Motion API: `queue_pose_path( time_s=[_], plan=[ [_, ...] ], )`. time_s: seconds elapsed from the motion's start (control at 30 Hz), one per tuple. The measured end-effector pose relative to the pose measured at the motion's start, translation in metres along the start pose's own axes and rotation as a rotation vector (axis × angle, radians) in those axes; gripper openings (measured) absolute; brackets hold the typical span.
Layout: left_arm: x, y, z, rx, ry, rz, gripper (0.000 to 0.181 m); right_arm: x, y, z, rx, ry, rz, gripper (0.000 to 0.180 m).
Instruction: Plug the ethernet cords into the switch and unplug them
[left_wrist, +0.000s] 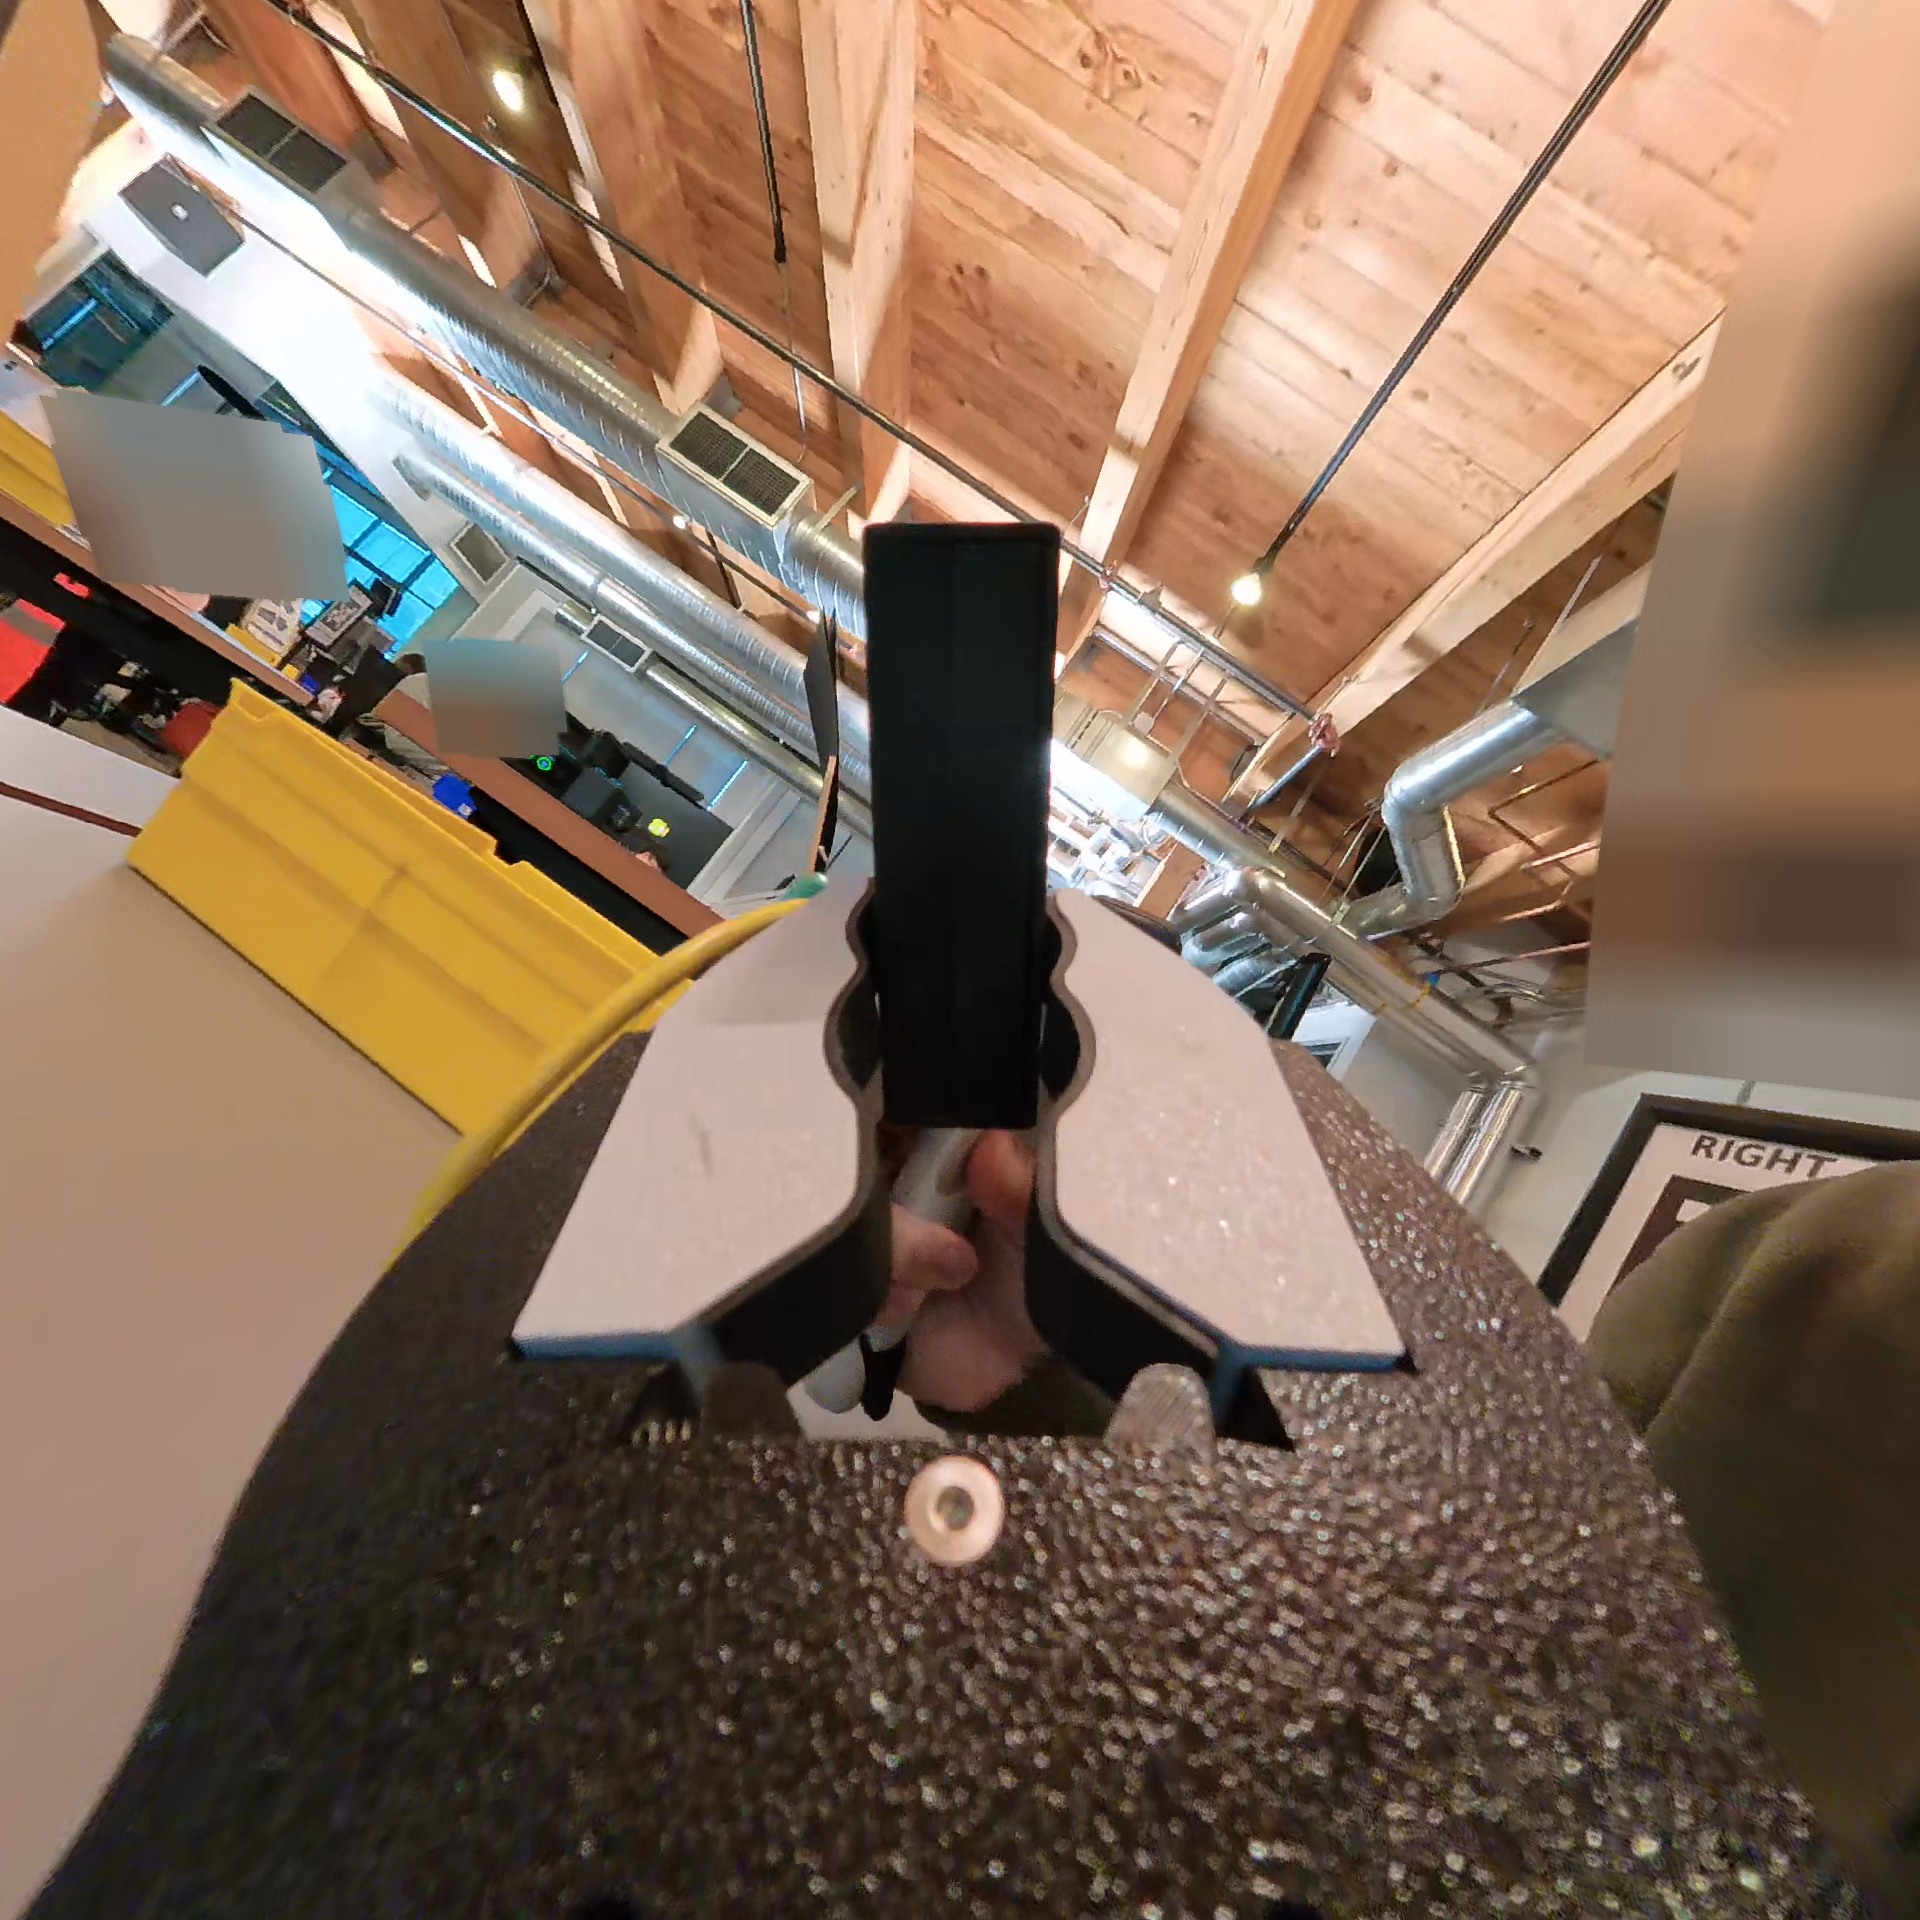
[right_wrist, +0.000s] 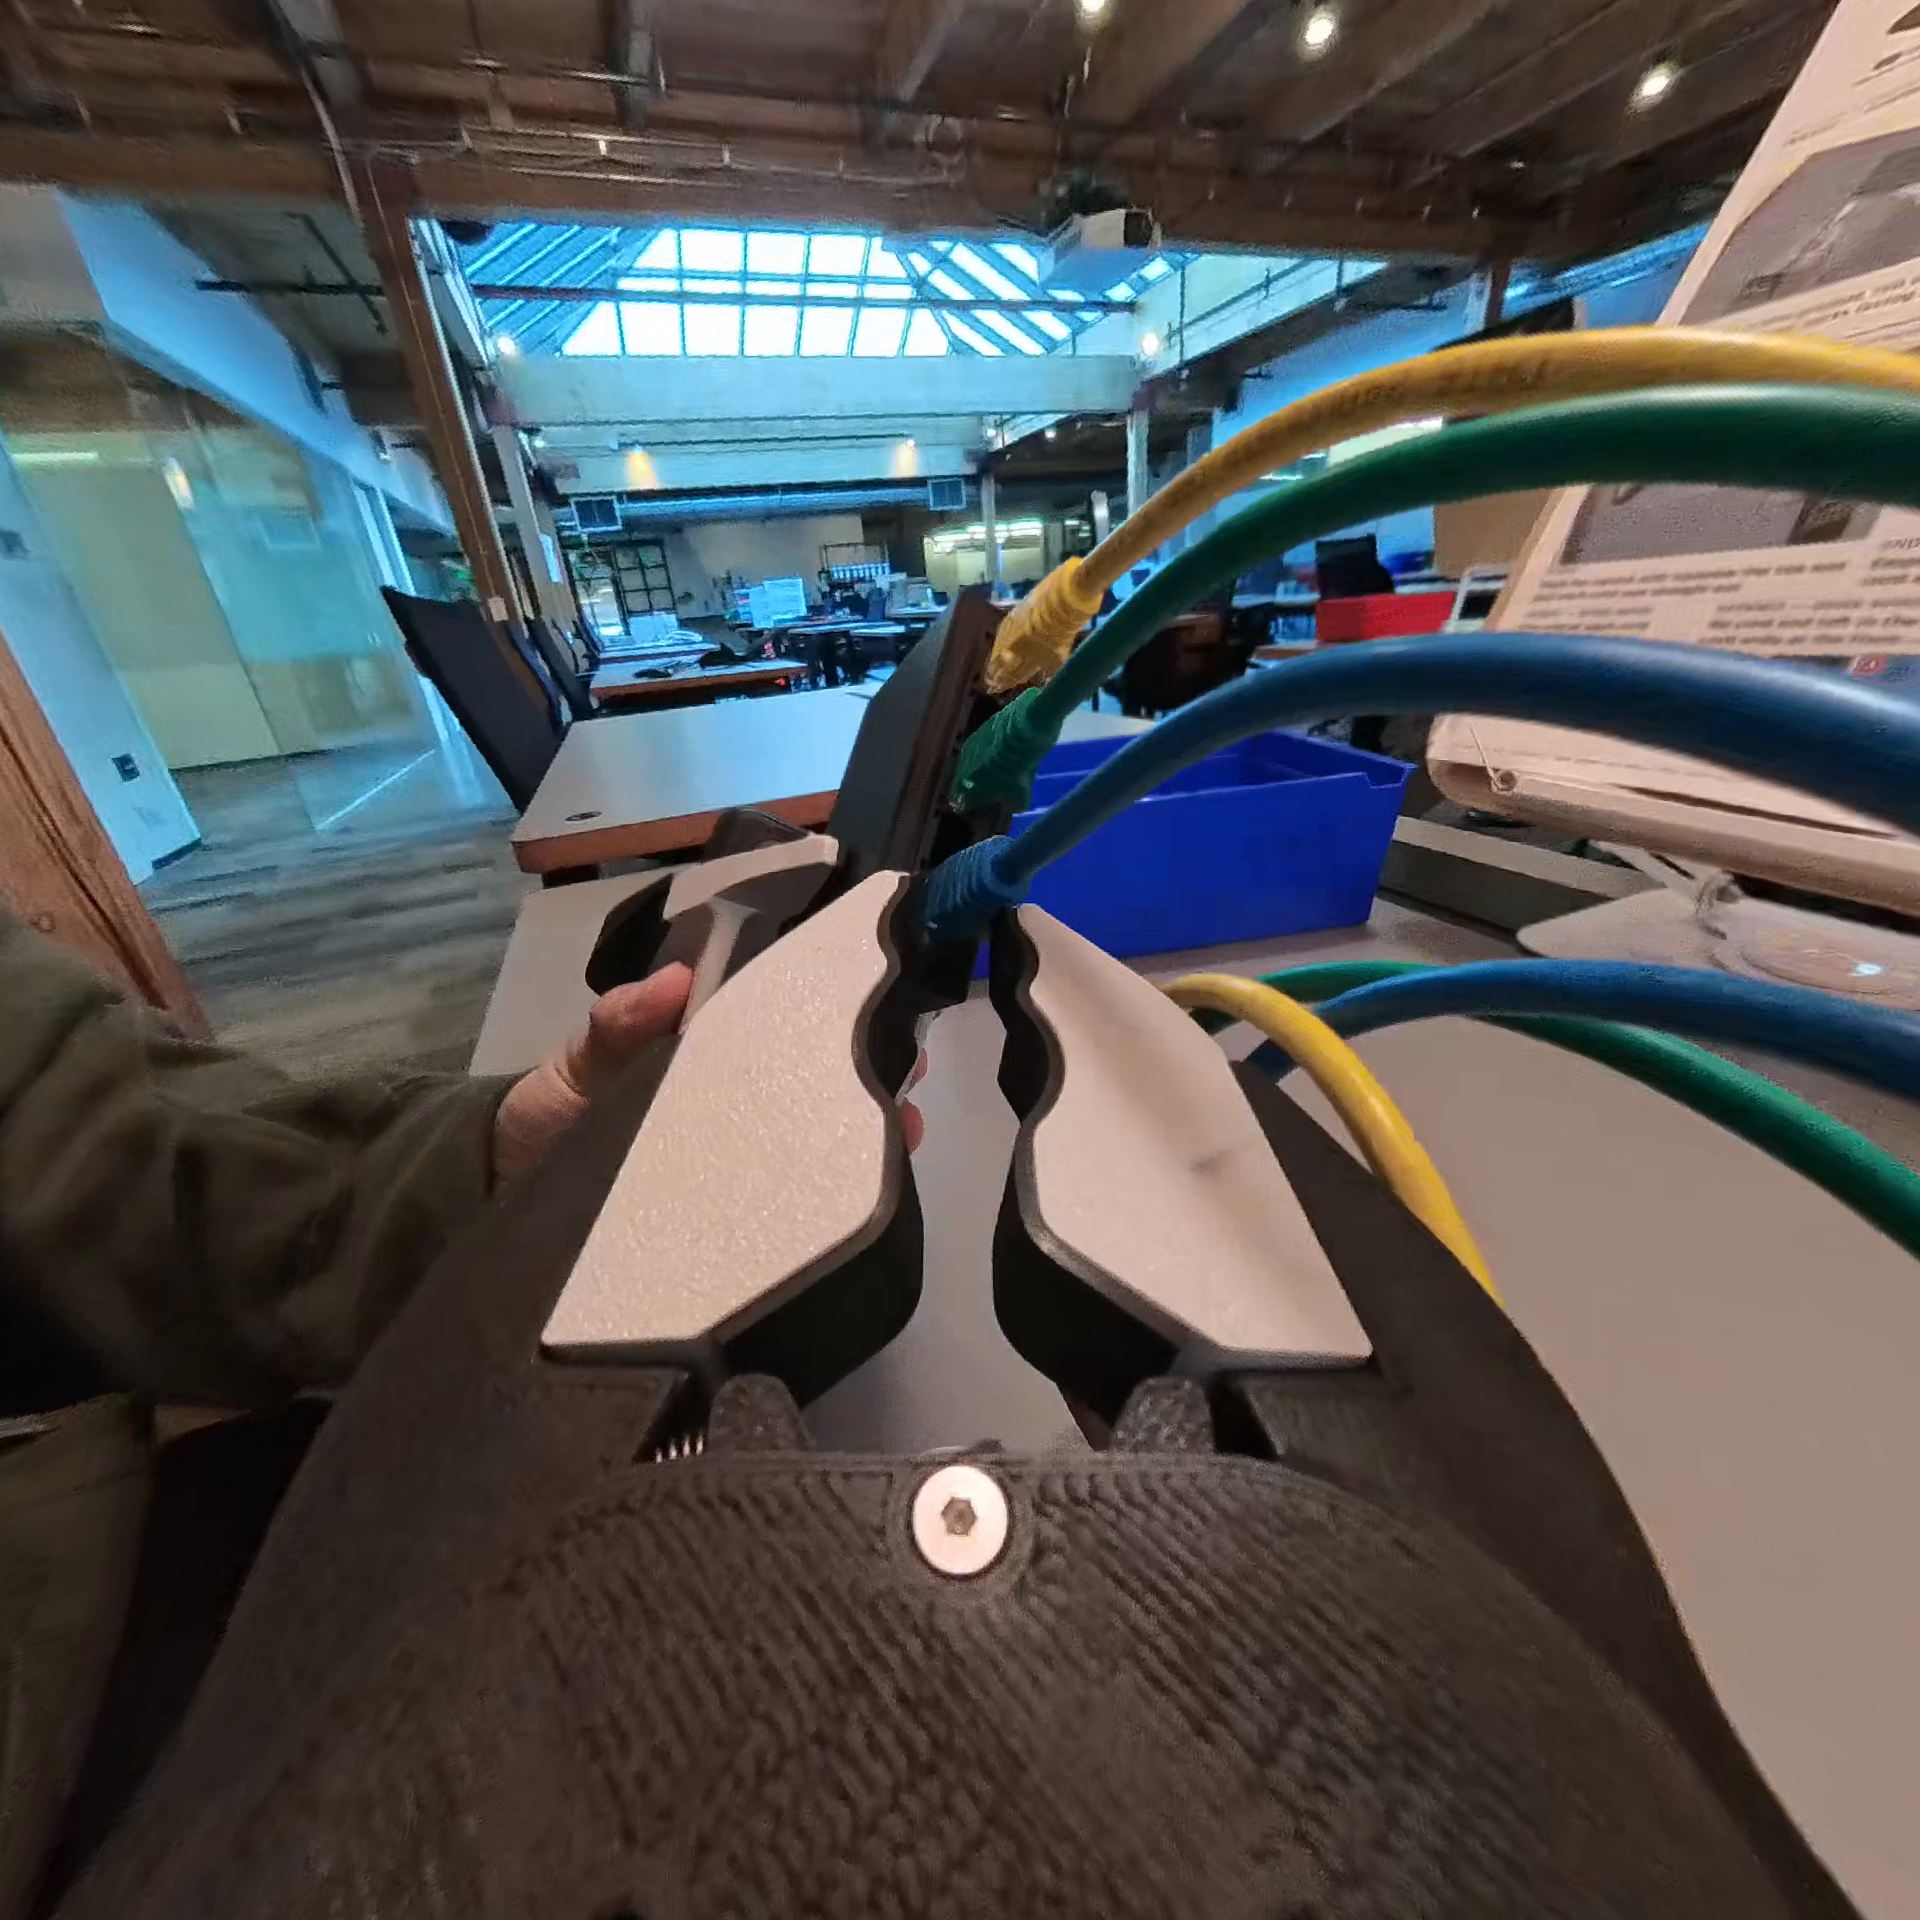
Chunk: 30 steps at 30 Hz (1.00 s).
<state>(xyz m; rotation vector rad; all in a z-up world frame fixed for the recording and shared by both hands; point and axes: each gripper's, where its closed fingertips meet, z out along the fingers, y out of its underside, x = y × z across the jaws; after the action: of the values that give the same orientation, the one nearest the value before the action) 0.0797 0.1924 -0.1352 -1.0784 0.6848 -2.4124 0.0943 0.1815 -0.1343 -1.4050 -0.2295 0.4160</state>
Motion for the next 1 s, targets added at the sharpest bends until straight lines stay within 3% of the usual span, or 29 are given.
queue_pose_path(
  time_s=[0.17,0.27,0.37,0.6,0.77,0.87,1.0],
  plan=[
    [0.005,-0.005,-0.001,-0.054,0.002,0.149,0.027,-0.004,-0.003,0.003,0.082,-0.061,0.164,0.015],
    [0.001,-0.010,-0.004,-0.012,-0.006,0.025,0.027,-0.001,0.000,0.009,0.010,-0.024,0.057,0.015],
    [0.000,-0.011,-0.004,0.011,-0.007,0.028,0.027,0.000,-0.001,0.010,-0.038,-0.014,-0.008,0.015],
    [0.000,-0.016,-0.006,0.065,0.000,0.036,0.027,0.001,-0.006,0.017,0.083,-0.041,0.173,0.015],
    [-0.006,-0.016,-0.008,0.095,-0.013,-0.063,0.032,0.004,-0.001,0.019,0.029,0.009,0.089,0.014],
    [-0.004,-0.014,-0.007,0.098,-0.002,-0.024,0.031,0.003,-0.004,0.018,0.030,0.001,0.100,0.015],
    [0.010,-0.015,-0.004,0.076,0.035,0.142,0.027,-0.006,-0.013,0.015,0.147,-0.130,0.236,0.014]
  ],
)
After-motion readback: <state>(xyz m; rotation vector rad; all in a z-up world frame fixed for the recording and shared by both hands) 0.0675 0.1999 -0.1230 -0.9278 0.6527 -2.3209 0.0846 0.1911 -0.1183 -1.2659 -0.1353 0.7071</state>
